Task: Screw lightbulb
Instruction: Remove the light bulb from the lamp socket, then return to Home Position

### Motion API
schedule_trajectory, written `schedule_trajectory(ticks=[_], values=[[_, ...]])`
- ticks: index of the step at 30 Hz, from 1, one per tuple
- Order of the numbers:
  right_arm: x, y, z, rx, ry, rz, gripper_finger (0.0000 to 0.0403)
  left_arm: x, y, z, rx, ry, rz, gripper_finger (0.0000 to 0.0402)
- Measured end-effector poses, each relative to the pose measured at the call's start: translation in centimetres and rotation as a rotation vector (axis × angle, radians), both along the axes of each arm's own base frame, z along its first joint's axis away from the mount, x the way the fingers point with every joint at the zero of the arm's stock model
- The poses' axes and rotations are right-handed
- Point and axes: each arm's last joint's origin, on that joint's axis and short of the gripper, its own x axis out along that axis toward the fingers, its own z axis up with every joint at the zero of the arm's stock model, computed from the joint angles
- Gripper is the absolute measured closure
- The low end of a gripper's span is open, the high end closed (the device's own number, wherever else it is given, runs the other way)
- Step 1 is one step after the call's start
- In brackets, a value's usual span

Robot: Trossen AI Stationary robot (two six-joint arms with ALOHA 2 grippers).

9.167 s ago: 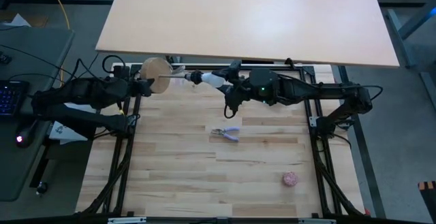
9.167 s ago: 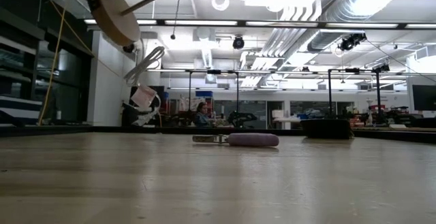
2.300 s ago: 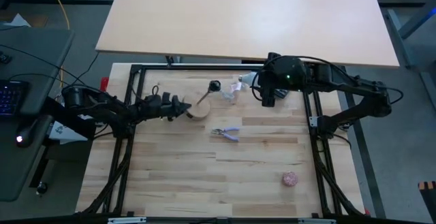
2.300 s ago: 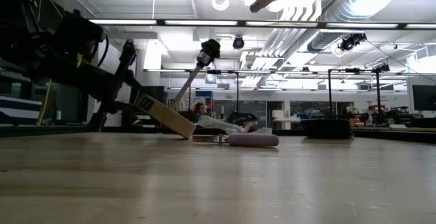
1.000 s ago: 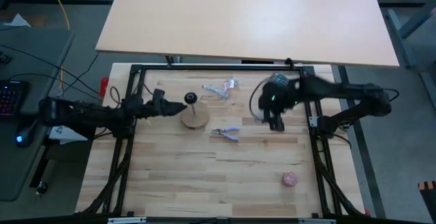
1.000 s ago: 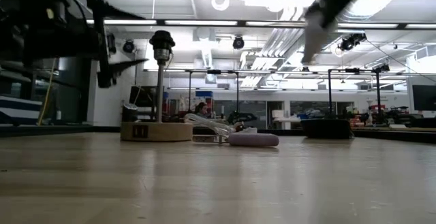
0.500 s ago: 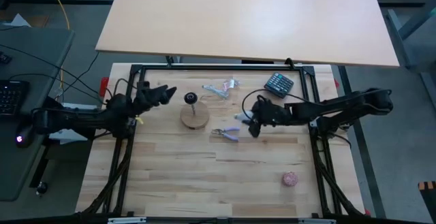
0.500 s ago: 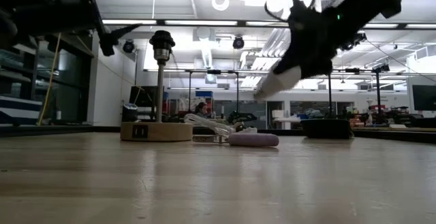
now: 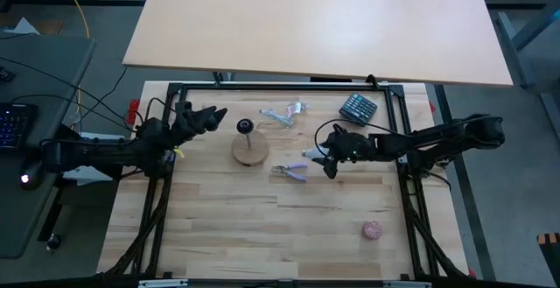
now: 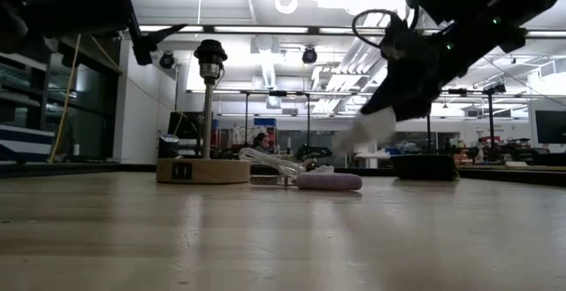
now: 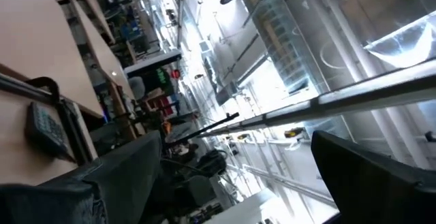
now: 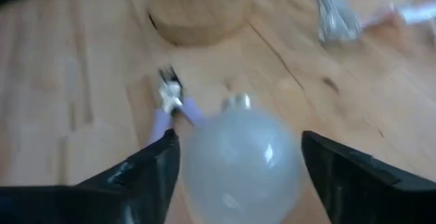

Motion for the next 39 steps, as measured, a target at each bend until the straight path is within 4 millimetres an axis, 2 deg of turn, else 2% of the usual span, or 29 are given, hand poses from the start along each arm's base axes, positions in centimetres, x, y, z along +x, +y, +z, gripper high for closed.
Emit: schedule_trajectory(ticks=[8, 16, 19, 23, 25, 28, 31, 36, 39], values=[[-0.2, 0.0, -0.4, -0.002, 0.027, 0.000, 0.0031, 0.2, -0.1, -0.1, 0.054, 0.049, -0.015, 0.0032], [-0.1, 0.3, 2.0, 0.042, -0.149, 0.113, 0.0023, -0.5, -0.1, -0.1, 0.156, 0.181, -0.006, 0.0032], [-0.6, 0.0, 3.0, 0.066, -0.197, 0.084, 0.0023, -0.8, -0.3, 1.6, 0.227, 0.308, -0.047, 0.0032], [-1.2, -0.3, 4.2, 0.110, -0.263, 0.040, 0.0023, -2.5, -1.1, 4.9, 0.340, 0.676, -0.108, 0.0032], [-1.5, -0.4, 4.9, 0.119, -0.306, 0.034, 0.0023, -3.7, -1.4, 6.6, 0.391, 0.825, -0.070, 0.0032], [-1.7, -0.4, 6.0, 0.114, -0.391, 0.039, 0.0023, -4.5, -1.6, 7.6, 0.468, 0.847, 0.016, 0.0032], [-1.9, -0.4, 7.2, 0.100, -0.493, 0.034, 0.0023, -3.8, -1.6, 6.5, 0.514, 0.740, 0.058, 0.0032], [-2.3, -0.5, 8.1, 0.080, -0.549, -0.002, 0.0023, -1.8, -1.5, 1.0, 0.503, 0.660, 0.027, 0.0032], [-2.3, -0.5, 8.1, 0.119, -0.557, -0.018, 0.0023, -1.7, -1.7, -0.6, 0.470, 0.612, 0.009, 0.0032]])
